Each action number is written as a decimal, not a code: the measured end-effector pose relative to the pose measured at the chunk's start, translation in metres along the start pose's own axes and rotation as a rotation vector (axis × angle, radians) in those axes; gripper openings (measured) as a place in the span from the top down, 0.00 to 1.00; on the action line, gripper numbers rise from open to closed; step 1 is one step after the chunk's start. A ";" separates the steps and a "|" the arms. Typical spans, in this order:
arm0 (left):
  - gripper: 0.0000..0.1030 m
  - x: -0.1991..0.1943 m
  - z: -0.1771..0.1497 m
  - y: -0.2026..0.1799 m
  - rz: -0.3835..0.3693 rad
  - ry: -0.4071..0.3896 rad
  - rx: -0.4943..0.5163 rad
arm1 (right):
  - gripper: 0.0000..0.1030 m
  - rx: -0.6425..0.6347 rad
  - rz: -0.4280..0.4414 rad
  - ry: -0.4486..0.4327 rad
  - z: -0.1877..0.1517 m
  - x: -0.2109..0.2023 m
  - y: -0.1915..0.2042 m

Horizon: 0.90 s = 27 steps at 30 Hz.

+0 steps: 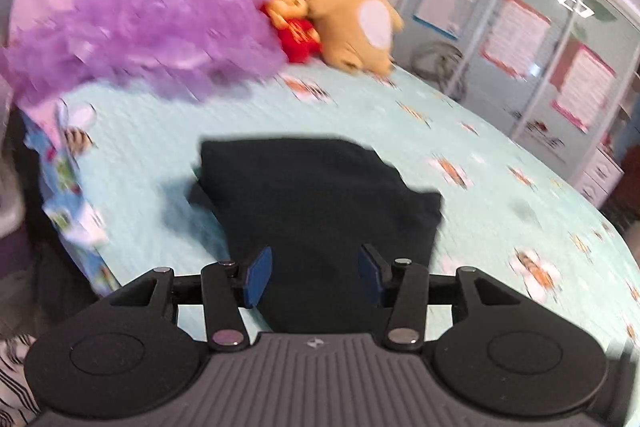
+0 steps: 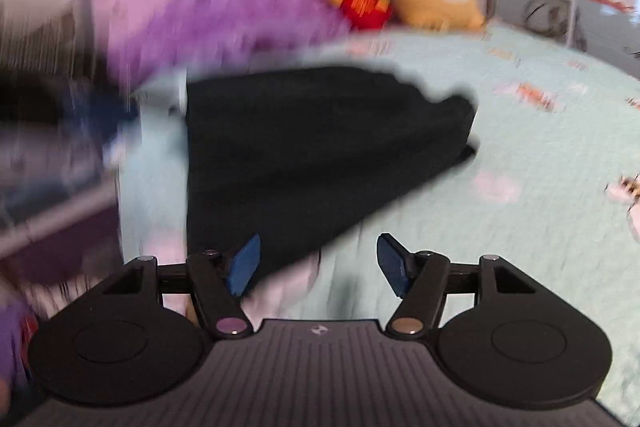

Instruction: Fold clothes

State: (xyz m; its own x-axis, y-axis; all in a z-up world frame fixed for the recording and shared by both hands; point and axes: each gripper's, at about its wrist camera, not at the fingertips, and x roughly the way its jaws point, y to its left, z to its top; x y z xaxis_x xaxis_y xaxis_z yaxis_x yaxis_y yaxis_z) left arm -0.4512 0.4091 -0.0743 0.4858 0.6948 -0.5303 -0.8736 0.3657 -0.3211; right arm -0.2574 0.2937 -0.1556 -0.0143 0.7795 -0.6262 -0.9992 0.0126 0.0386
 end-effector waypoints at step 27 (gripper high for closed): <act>0.54 0.111 0.036 0.063 0.084 -0.046 0.027 | 0.58 -0.090 0.082 -0.195 0.054 0.032 0.055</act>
State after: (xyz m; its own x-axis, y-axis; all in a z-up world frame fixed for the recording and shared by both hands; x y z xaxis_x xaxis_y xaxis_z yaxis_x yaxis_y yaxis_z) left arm -0.4538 0.5315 -0.1249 0.4093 0.7510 -0.5181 -0.9120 0.3210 -0.2552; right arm -0.3112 0.3532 -0.1308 -0.0970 0.8820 -0.4613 -0.9944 -0.1050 0.0083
